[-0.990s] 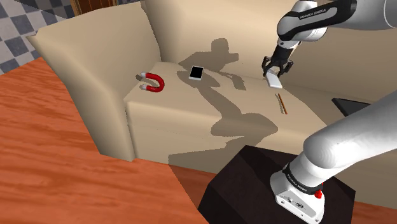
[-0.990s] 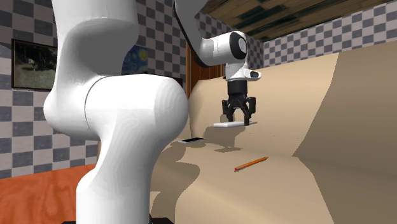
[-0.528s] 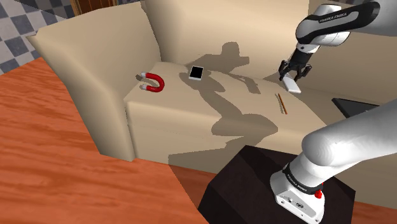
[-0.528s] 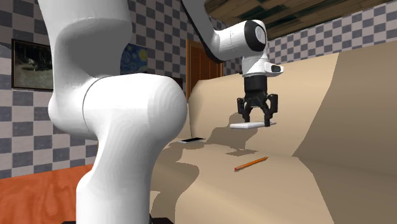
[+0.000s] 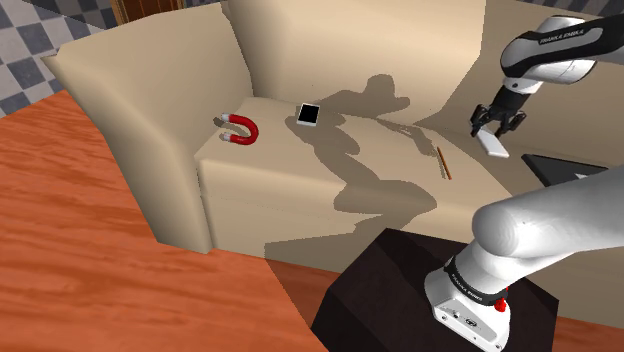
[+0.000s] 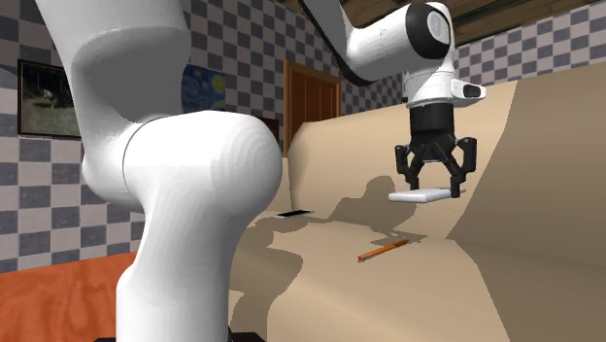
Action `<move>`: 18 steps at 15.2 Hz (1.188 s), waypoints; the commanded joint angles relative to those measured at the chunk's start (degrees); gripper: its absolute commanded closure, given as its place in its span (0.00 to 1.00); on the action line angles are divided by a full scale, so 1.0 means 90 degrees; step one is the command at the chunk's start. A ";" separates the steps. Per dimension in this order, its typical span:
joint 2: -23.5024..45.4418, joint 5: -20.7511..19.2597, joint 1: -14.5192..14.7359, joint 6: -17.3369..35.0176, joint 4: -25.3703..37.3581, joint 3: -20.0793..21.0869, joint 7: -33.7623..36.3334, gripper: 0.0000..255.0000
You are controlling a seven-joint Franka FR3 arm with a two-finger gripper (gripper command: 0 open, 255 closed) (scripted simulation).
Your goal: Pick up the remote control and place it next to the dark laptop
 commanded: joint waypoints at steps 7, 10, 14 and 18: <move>0.0075 -0.0281 -0.0484 -0.0009 0.0274 -0.0957 -0.1312 1.00; 0.0225 -0.0297 -0.0604 0.0000 0.0486 -0.1350 -0.1838 1.00; 0.0383 -0.0275 -0.0611 0.0283 0.0370 -0.1530 -0.1991 1.00; 0.0561 -0.0233 -0.0582 0.0663 0.0152 -0.1645 -0.2037 1.00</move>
